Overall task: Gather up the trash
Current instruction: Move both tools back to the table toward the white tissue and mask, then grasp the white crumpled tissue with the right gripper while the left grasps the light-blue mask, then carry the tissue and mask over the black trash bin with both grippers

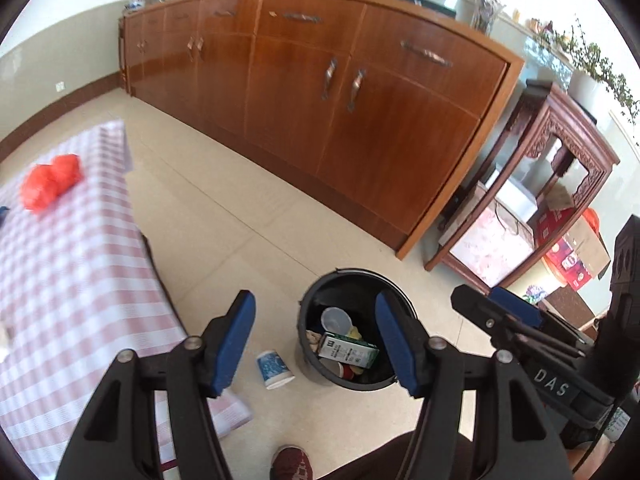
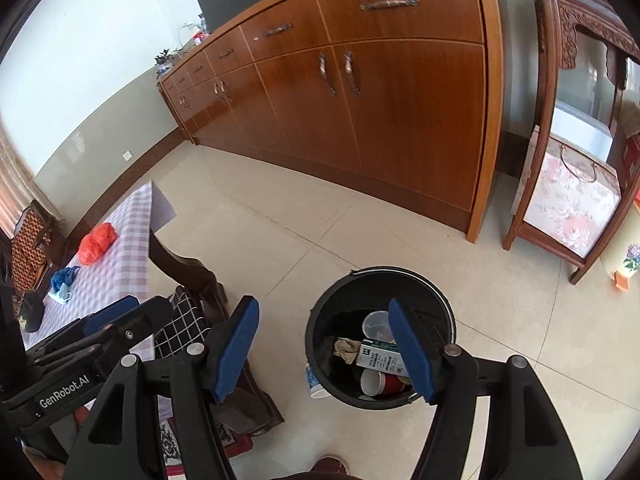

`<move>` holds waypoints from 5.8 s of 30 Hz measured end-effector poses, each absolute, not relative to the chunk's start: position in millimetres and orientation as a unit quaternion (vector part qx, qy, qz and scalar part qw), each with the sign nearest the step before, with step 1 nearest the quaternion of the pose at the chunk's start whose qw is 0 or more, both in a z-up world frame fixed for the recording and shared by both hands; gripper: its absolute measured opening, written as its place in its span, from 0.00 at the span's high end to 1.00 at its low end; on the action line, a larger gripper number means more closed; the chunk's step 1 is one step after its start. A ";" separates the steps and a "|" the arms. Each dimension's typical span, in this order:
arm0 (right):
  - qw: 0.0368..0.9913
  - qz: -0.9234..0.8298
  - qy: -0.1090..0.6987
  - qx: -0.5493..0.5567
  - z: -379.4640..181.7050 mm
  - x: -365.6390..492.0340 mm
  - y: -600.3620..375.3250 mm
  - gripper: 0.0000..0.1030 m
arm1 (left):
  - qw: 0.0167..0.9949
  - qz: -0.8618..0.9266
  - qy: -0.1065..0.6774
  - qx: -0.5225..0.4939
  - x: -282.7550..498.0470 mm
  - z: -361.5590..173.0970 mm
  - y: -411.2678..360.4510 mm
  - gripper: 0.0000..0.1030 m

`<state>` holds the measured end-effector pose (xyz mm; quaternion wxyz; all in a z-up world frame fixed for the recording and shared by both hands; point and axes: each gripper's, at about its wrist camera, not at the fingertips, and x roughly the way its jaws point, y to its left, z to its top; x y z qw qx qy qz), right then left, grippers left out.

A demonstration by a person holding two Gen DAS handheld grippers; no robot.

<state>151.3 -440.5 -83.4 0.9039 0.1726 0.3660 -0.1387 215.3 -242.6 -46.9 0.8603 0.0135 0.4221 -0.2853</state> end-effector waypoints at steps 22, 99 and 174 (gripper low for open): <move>0.931 0.101 0.343 0.076 -41.9 210.3 -185.4 0.32 | 0.930 -0.020 0.361 -0.073 195.9 -25.3 38.6 0.34; 0.900 0.193 0.388 0.041 -126.9 434.9 -37.4 0.68 | 0.892 0.040 0.421 -0.159 416.6 -127.0 121.0 0.35; 0.886 -0.123 0.395 0.211 -118.6 211.6 -489.9 0.68 | 0.809 -0.337 0.481 0.025 253.1 -116.2 -322.9 0.75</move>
